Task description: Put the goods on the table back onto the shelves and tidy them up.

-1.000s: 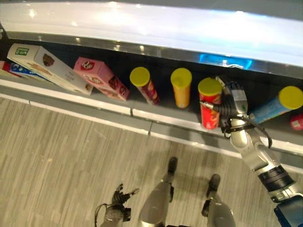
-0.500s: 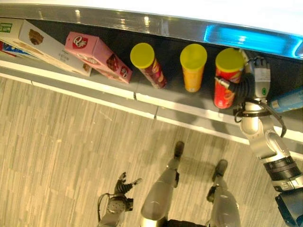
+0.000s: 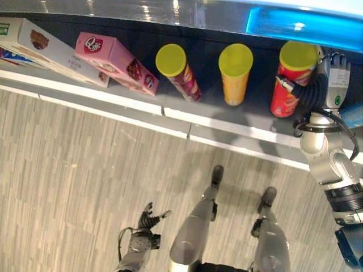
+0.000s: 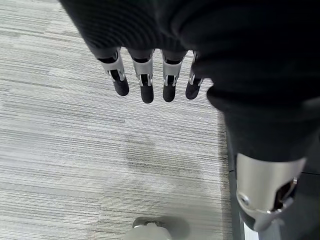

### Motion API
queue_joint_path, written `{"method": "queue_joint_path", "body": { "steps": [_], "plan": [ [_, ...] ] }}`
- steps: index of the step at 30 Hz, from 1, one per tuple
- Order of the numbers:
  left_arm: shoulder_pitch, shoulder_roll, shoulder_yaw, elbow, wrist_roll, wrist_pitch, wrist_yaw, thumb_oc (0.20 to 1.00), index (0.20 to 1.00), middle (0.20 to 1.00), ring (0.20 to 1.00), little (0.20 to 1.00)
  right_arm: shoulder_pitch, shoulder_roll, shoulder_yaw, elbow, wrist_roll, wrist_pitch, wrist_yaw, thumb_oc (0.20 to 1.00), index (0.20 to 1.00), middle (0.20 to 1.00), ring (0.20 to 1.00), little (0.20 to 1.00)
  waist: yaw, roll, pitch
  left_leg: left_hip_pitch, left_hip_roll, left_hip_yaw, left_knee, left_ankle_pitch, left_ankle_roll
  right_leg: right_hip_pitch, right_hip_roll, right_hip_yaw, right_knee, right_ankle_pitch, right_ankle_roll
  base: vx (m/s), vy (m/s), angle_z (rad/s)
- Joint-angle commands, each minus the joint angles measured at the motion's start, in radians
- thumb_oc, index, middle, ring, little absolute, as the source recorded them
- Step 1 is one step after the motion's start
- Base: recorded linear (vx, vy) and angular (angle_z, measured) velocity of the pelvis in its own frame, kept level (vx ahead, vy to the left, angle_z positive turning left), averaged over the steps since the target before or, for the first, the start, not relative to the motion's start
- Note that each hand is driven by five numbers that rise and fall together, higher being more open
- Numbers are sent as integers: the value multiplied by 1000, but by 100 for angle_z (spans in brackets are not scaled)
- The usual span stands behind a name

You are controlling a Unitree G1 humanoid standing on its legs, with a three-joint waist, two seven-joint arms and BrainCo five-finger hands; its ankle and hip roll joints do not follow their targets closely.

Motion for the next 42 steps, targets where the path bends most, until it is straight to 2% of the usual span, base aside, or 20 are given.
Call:
{"method": "queue_joint_path", "body": {
  "steps": [1,21,42],
  "plan": [
    [31,74,-30,-22,-11,-12,2,1000,1000,1000,1000,1000,-68,-50,-15,-100,-31,-23,-58,200,200,200,200,200,7,1,-37,-8,48,-24,151,-182,-37,-15,-101,34,173,-136,44,0,0,0],
    [16,75,-46,-44,-12,-17,16,1000,1000,1000,1000,1000,-113,-25,3,-95,-26,-13,-92,200,200,200,200,200,9,18,-16,-34,36,-27,152,-180,-35,-37,-108,32,172,-134,42,0,0,0],
    [14,58,-58,-42,-8,-16,34,1000,1000,1000,1000,1000,-26,5,-15,-97,-20,1,-120,200,200,200,200,200,-24,16,-6,-62,31,-22,147,-175,-35,-82,-109,49,185,-133,41,0,1,0]
  ]
}}
